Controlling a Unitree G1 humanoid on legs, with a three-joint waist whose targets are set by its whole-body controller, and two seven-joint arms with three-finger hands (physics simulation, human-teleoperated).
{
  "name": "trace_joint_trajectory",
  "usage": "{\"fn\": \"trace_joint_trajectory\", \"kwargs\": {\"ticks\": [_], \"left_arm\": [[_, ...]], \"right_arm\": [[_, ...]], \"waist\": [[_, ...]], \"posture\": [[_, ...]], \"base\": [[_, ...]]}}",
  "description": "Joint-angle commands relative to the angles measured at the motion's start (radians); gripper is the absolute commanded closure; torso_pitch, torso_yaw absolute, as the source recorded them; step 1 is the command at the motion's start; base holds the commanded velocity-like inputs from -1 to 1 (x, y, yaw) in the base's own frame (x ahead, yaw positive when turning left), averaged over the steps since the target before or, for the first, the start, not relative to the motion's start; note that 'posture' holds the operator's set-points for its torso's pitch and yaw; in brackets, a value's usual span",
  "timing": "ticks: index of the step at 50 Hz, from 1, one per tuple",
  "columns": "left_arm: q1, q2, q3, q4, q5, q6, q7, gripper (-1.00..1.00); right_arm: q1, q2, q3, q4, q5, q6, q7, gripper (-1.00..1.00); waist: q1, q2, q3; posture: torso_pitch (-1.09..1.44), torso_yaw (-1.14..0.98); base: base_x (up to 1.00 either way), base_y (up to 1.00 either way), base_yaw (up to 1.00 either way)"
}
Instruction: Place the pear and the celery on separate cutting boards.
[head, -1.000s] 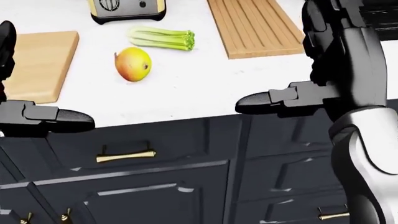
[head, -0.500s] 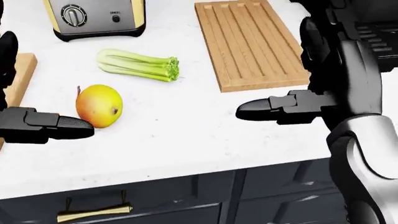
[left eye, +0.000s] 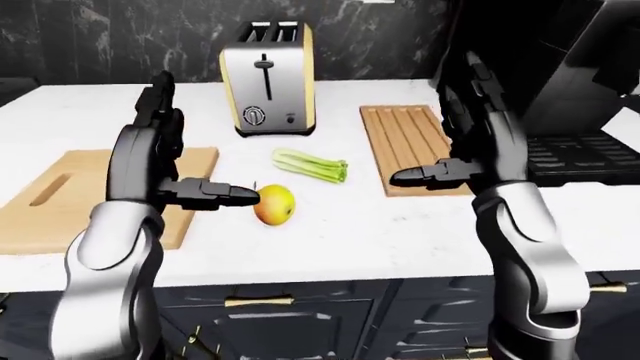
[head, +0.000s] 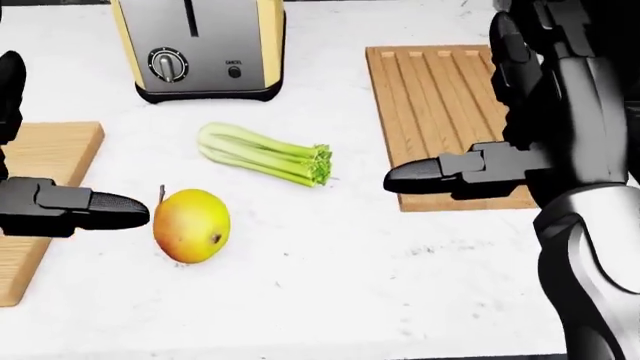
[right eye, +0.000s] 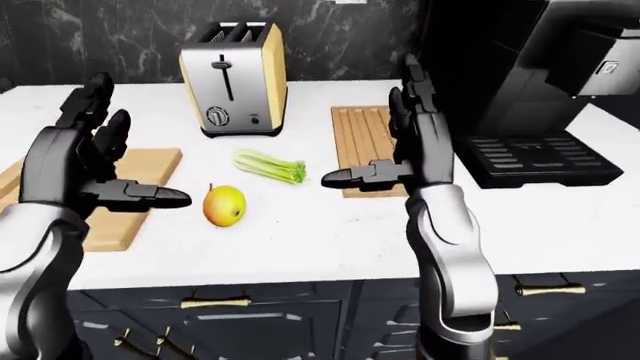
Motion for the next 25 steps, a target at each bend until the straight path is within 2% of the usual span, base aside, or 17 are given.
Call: {"fn": "trace_joint_trajectory", "kwargs": {"ticks": [1, 4, 6, 8, 9, 10, 11, 12, 13, 14, 15, 17, 19, 20, 21, 23, 25], "left_arm": [[-0.033, 0.019, 0.027, -0.034, 0.012, -0.030, 0.008, -1.00], [-0.040, 0.022, 0.025, -0.029, 0.016, -0.029, 0.007, -1.00], [-0.035, 0.022, 0.028, -0.033, 0.018, -0.030, 0.004, -1.00], [-0.031, 0.022, 0.031, -0.041, 0.019, -0.026, 0.003, -1.00], [-0.029, 0.022, 0.031, -0.046, 0.020, -0.023, 0.002, -1.00], [-0.028, 0.022, 0.031, -0.049, 0.021, -0.022, 0.002, -1.00], [-0.025, 0.021, 0.032, -0.052, 0.022, -0.021, 0.002, -1.00], [-0.023, 0.020, 0.030, -0.054, 0.023, -0.021, 0.000, -1.00], [-0.022, 0.019, 0.031, -0.054, 0.024, -0.021, 0.000, -1.00], [-0.021, 0.018, 0.033, -0.056, 0.024, -0.023, -0.001, -1.00], [-0.018, 0.019, 0.033, -0.056, 0.025, -0.024, -0.002, -1.00], [-0.014, 0.017, 0.035, -0.062, 0.025, -0.022, -0.004, -1.00], [-0.013, 0.016, 0.041, -0.069, 0.021, -0.016, -0.006, -1.00], [-0.010, 0.017, 0.040, -0.068, 0.022, -0.018, -0.006, -1.00], [-0.008, 0.018, 0.039, -0.067, 0.023, -0.019, -0.007, -1.00], [-0.010, 0.017, 0.041, -0.070, 0.021, -0.016, -0.007, -1.00], [-0.012, 0.012, 0.041, -0.066, 0.019, -0.015, -0.004, -1.00]], "right_arm": [[-0.031, -0.003, 0.007, -0.037, 0.003, -0.031, 0.005, -1.00], [-0.011, 0.005, 0.016, -0.019, -0.007, -0.069, 0.011, -1.00], [-0.022, 0.000, 0.009, -0.036, -0.001, -0.042, 0.012, -1.00], [-0.011, -0.002, 0.006, -0.041, 0.000, -0.045, 0.020, -1.00], [-0.021, 0.003, 0.009, -0.025, -0.002, -0.053, 0.015, -1.00], [-0.021, 0.003, 0.006, -0.030, 0.002, -0.049, 0.014, -1.00], [-0.018, 0.004, 0.006, -0.030, 0.002, -0.050, 0.013, -1.00], [-0.018, 0.002, 0.009, -0.018, -0.006, -0.063, 0.012, -1.00], [-0.016, -0.002, 0.010, -0.019, -0.017, -0.067, 0.010, -1.00], [-0.019, 0.010, -0.008, -0.032, 0.013, -0.031, -0.002, -1.00], [-0.023, 0.001, 0.007, -0.015, -0.008, -0.065, -0.002, -1.00], [-0.023, 0.002, 0.007, -0.010, -0.017, -0.064, -0.007, -1.00], [-0.018, -0.001, 0.011, -0.003, -0.027, -0.083, -0.004, -1.00], [-0.005, 0.003, 0.013, 0.006, -0.035, -0.108, 0.000, -1.00], [-0.022, -0.002, 0.006, -0.011, -0.029, -0.076, -0.004, -1.00], [-0.028, -0.003, 0.004, -0.014, -0.025, -0.066, -0.005, -1.00], [-0.034, -0.005, 0.001, -0.014, -0.024, -0.064, -0.006, -1.00]], "waist": [[0.009, 0.001, -0.025], [0.010, 0.028, -0.019], [0.007, 0.050, -0.015], [0.000, 0.091, -0.018], [-0.002, 0.125, -0.027], [-0.003, 0.124, -0.030], [0.006, 0.113, -0.024], [0.003, 0.119, -0.022], [0.004, 0.101, -0.003], [0.004, 0.090, -0.010], [0.003, 0.077, -0.011], [0.008, 0.050, 0.003], [0.017, 0.004, -0.006], [0.015, 0.035, 0.004], [0.010, 0.034, -0.022], [0.006, 0.025, -0.012], [0.002, 0.028, -0.016]], "posture": [[0.00, 0.00], [0.00, 0.00], [0.00, 0.00], [0.00, 0.00], [0.00, 0.00], [0.00, 0.00], [0.00, 0.00], [0.00, 0.00], [0.00, 0.00], [0.00, 0.00], [0.00, 0.00], [0.00, 0.00], [0.00, 0.00], [0.00, 0.00], [0.00, 0.00], [0.00, 0.00], [0.00, 0.00]], "base": [[0.00, 0.00, 0.30], [0.00, 0.00, 0.29], [0.00, 0.00, 0.28], [0.00, 0.00, 0.29], [0.00, 0.00, 0.30], [0.00, 0.00, 0.29], [0.00, 0.00, 0.29], [0.00, 0.00, 0.29], [0.00, 0.00, 0.00], [0.00, 0.00, 0.00], [0.00, 0.00, 0.00], [0.00, 0.00, 0.00], [0.00, 0.00, 0.00], [0.00, 0.00, 0.00], [0.04, 0.14, 0.00], [0.12, 0.16, 0.00], [0.14, 0.14, 0.00]]}}
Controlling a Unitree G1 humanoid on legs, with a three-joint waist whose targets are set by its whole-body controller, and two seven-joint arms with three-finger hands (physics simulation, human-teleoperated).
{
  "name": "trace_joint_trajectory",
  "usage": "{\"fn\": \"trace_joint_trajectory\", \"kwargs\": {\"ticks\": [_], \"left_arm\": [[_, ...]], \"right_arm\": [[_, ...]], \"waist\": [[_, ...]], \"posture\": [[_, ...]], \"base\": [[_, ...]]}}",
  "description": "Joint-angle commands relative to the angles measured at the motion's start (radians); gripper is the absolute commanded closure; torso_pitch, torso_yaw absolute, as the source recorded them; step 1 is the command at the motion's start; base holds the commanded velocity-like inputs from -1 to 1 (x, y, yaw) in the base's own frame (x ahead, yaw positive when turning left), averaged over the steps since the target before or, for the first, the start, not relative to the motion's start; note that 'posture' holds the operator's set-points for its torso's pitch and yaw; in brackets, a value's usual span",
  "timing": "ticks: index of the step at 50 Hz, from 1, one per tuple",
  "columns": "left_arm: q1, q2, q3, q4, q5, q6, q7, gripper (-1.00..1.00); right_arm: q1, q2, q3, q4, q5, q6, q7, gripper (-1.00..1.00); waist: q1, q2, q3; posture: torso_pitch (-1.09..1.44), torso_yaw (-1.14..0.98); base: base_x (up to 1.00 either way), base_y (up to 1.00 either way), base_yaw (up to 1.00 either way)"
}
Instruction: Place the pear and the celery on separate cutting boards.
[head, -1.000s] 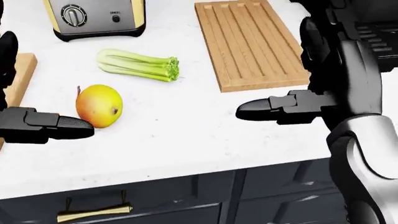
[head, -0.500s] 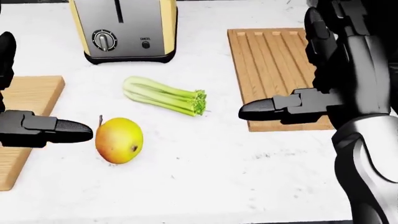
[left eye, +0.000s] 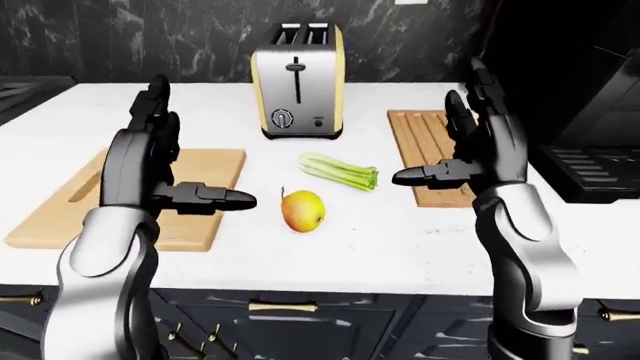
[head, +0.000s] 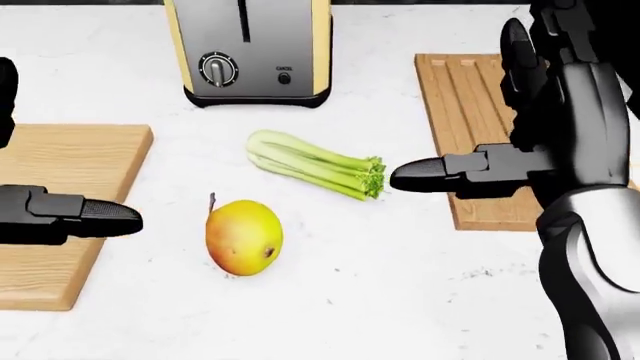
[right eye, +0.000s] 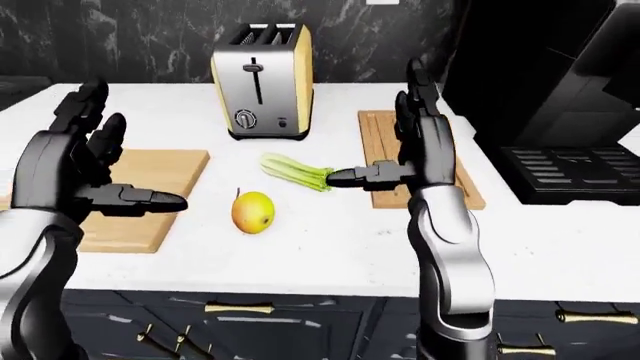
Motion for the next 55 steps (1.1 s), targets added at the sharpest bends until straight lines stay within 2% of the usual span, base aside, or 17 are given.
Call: {"fn": "trace_joint_trajectory", "kwargs": {"ticks": [1, 5, 6, 7, 12, 13, 15, 18, 19, 20, 23, 26, 27, 32, 35, 45, 55], "left_arm": [[-0.031, 0.017, 0.021, -0.028, 0.011, -0.040, 0.015, -1.00], [-0.045, 0.022, 0.015, -0.017, 0.012, -0.038, 0.015, -1.00], [-0.048, 0.023, 0.013, -0.013, 0.013, -0.038, 0.015, -1.00], [-0.053, 0.025, 0.014, -0.014, 0.013, -0.034, 0.014, -1.00], [-0.059, 0.025, 0.010, 0.000, 0.018, -0.039, 0.015, -1.00], [-0.057, 0.026, 0.009, 0.002, 0.020, -0.042, 0.014, -1.00], [-0.052, 0.023, 0.012, 0.002, 0.019, -0.044, 0.014, -1.00], [-0.040, 0.022, 0.015, -0.010, 0.020, -0.045, 0.011, -1.00], [-0.036, 0.019, 0.017, -0.017, 0.019, -0.042, 0.011, -1.00], [-0.033, 0.019, 0.020, -0.023, 0.018, -0.038, 0.009, -1.00], [-0.026, 0.019, 0.021, -0.028, 0.019, -0.039, 0.009, -1.00], [-0.016, 0.013, 0.021, -0.032, 0.020, -0.043, 0.008, -1.00], [-0.014, 0.013, 0.021, -0.030, 0.023, -0.045, 0.009, -1.00], [-0.017, 0.010, 0.013, -0.021, 0.030, -0.048, 0.010, -1.00], [-0.016, 0.008, 0.012, -0.016, 0.034, -0.052, 0.008, -1.00], [0.001, 0.009, 0.021, -0.039, 0.035, -0.042, -0.002, -1.00], [-0.009, 0.009, 0.019, -0.023, 0.038, -0.047, -0.003, -1.00]], "right_arm": [[-0.046, -0.009, 0.007, -0.044, 0.003, -0.042, 0.005, -1.00], [-0.035, -0.005, 0.011, -0.032, 0.001, -0.065, 0.007, -1.00], [-0.043, -0.004, 0.005, -0.035, 0.008, -0.049, 0.003, -1.00], [-0.044, -0.011, 0.007, -0.041, 0.004, -0.049, 0.007, -1.00], [-0.043, 0.001, -0.006, -0.036, 0.028, -0.032, -0.011, -1.00], [-0.042, -0.004, -0.004, -0.030, 0.026, -0.047, -0.011, -1.00], [-0.037, -0.005, -0.001, -0.030, 0.030, -0.042, -0.015, -1.00], [-0.031, -0.006, 0.015, -0.030, 0.013, -0.058, -0.008, -1.00], [-0.027, -0.003, 0.012, -0.036, 0.015, -0.047, -0.007, -1.00], [-0.009, -0.003, 0.019, -0.033, 0.002, -0.078, 0.006, -1.00], [-0.016, 0.010, 0.015, -0.032, 0.007, -0.060, 0.000, -1.00], [-0.018, 0.010, 0.012, -0.023, 0.003, -0.063, 0.003, -1.00], [-0.016, 0.008, 0.015, -0.029, 0.001, -0.038, -0.003, -1.00], [-0.011, 0.007, 0.013, -0.020, -0.004, -0.042, -0.008, -1.00], [0.008, 0.000, 0.045, 0.005, -0.068, -0.059, 0.016, -1.00], [-0.120, -0.015, 0.074, 0.001, -0.234, 0.108, 0.119, -1.00], [-0.189, -0.001, 0.115, 0.102, -0.386, 0.113, 0.203, -1.00]], "waist": [[0.007, -0.008, -0.022], [-0.004, 0.039, -0.005], [-0.005, 0.060, -0.008], [-0.005, 0.098, -0.019], [-0.003, 0.067, -0.003], [-0.004, 0.059, -0.013], [0.002, 0.040, -0.005], [0.016, -0.011, -0.008], [0.019, -0.039, -0.039], [0.011, 0.001, 0.010], [0.008, 0.016, 0.012], [0.000, 0.078, 0.008], [-0.008, 0.061, -0.015], [-0.003, 0.027, -0.025], [0.002, 0.014, -0.028], [0.006, 0.014, -0.026], [0.005, 0.016, -0.021]], "posture": [[0.00, 0.00], [0.00, 0.00], [0.00, 0.00], [0.00, 0.00], [0.00, 0.00], [0.00, 0.00], [0.00, 0.00], [0.00, 0.00], [0.00, 0.00], [0.00, 0.00], [0.00, 0.00], [0.00, 0.00], [0.00, 0.00], [0.00, 0.00], [0.00, 0.00], [0.00, 0.00], [0.00, 0.00]], "base": [[0.14, 0.15, 0.00], [0.14, 0.15, 0.00], [0.15, 0.15, 0.00], [0.14, 0.13, 0.00], [0.10, 0.07, 0.00], [0.00, 0.00, 0.00], [0.00, 0.00, 0.00], [0.01, 0.00, 0.00], [0.30, 0.00, 0.00], [0.32, 0.00, 0.00], [0.34, 0.00, 0.00], [0.17, 0.00, 0.00], [0.00, 0.00, 0.00], [0.00, 0.00, 0.00], [0.00, 0.00, 0.00], [0.00, 0.00, 0.00], [0.00, 0.00, 0.00]]}}
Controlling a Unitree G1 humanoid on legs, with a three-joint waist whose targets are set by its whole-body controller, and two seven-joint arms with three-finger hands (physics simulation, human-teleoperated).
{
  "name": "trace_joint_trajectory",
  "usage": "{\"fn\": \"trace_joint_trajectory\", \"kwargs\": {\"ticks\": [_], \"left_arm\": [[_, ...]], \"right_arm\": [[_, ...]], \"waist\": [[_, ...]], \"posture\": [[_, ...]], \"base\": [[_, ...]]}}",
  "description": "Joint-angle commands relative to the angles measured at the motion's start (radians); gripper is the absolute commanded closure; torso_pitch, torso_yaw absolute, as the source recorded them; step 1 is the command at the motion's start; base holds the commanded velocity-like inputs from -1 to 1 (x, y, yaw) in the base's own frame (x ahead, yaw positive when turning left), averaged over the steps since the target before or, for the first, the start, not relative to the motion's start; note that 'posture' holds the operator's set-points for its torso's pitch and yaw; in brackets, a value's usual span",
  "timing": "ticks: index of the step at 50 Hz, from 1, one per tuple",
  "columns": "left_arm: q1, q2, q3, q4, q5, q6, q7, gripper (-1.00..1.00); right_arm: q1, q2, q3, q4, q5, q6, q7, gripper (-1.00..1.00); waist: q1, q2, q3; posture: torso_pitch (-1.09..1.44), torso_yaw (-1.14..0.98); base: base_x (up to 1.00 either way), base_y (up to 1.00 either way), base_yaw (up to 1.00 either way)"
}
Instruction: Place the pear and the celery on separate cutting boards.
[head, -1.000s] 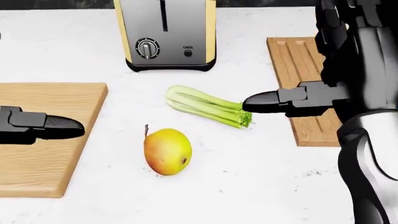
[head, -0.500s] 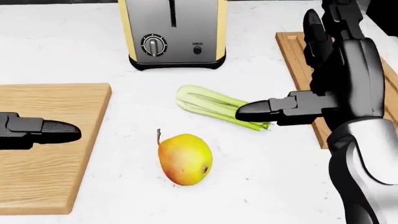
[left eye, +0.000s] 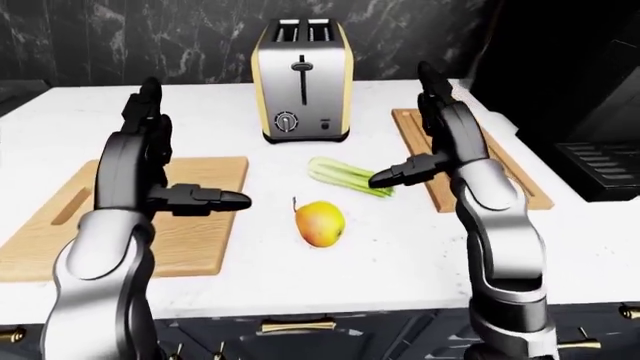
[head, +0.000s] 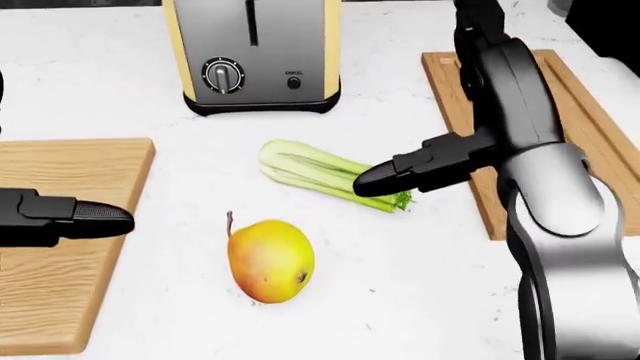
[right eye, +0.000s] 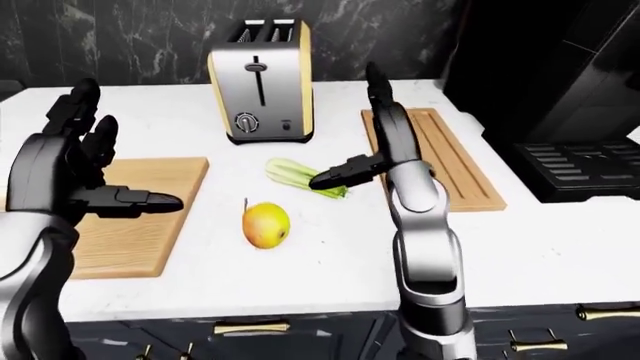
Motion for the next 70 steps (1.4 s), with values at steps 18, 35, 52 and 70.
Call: {"fn": "trace_joint_trajectory", "kwargs": {"ticks": [18, 35, 52, 70], "left_arm": [[-0.017, 0.008, 0.002, -0.023, 0.012, -0.039, -0.004, -1.00], [0.005, -0.008, -0.010, -0.017, 0.038, -0.052, -0.020, -1.00], [0.002, -0.011, -0.012, -0.010, 0.043, -0.053, -0.029, -1.00], [0.025, -0.020, -0.009, -0.010, 0.047, -0.069, -0.023, -1.00]], "right_arm": [[-0.229, 0.062, 0.053, 0.162, -0.241, -0.031, 0.157, -1.00], [-0.237, 0.091, 0.061, 0.300, -0.289, -0.117, 0.158, -1.00], [-0.218, 0.107, 0.070, 0.383, -0.321, -0.167, 0.157, -1.00], [-0.145, 0.121, 0.083, 0.367, -0.358, -0.167, 0.183, -1.00]], "waist": [[0.001, 0.012, -0.021], [0.002, 0.016, -0.031], [0.001, 0.015, -0.040], [0.001, 0.013, -0.039]], "posture": [[0.00, 0.00], [0.00, 0.00], [0.00, 0.00], [0.00, 0.00]], "base": [[0.00, 0.00, 0.00], [0.00, 0.00, 0.00], [0.00, 0.00, 0.00], [0.00, 0.00, 0.00]]}}
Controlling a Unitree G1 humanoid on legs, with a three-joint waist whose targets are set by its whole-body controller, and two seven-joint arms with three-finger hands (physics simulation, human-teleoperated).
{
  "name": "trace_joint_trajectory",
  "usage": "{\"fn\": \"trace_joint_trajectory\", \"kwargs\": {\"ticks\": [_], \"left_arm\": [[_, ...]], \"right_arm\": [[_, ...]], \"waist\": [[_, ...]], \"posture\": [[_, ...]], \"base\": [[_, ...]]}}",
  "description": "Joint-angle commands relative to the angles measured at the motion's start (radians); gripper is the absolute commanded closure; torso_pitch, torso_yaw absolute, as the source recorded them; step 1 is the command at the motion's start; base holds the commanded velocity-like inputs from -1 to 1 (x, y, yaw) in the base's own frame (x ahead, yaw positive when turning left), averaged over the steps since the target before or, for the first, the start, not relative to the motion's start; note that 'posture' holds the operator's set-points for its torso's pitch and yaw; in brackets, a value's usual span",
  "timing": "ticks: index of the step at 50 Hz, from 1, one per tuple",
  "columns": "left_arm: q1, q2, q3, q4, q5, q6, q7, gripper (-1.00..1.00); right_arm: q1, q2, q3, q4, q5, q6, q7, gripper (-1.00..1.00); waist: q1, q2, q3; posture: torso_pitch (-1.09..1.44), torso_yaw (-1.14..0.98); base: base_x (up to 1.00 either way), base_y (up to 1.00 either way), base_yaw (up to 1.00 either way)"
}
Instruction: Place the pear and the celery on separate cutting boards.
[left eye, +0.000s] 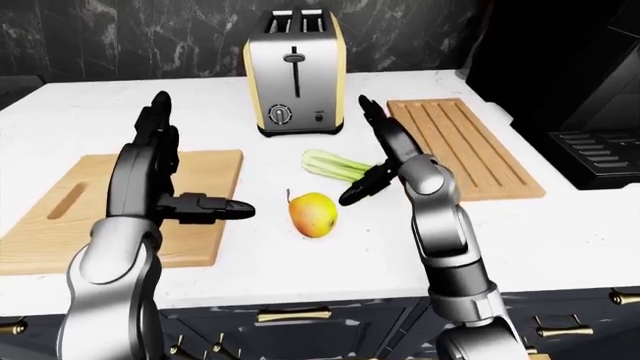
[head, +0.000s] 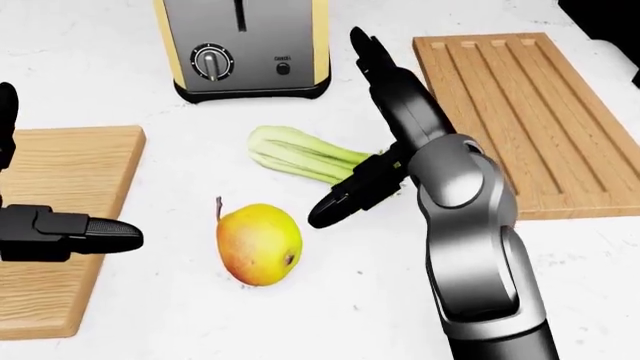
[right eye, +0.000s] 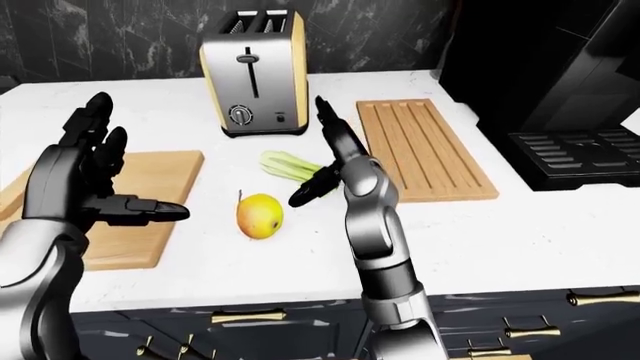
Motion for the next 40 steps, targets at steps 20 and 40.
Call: {"fn": "trace_joint_trajectory", "kwargs": {"ticks": [20, 40], "left_arm": [[-0.037, 0.018, 0.005, -0.025, 0.013, -0.012, -0.004, -1.00], [-0.013, 0.013, 0.010, -0.050, 0.030, -0.006, -0.013, -1.00]], "right_arm": [[-0.023, -0.017, -0.021, 0.041, 0.017, -0.042, -0.026, 0.00], [0.008, -0.018, -0.020, -0.002, -0.014, -0.049, 0.003, 0.57]], "waist": [[0.001, 0.004, -0.019], [0.005, 0.004, -0.028]], "posture": [[0.00, 0.00], [0.00, 0.00]], "base": [[0.00, 0.00, 0.00], [0.00, 0.00, 0.00]]}}
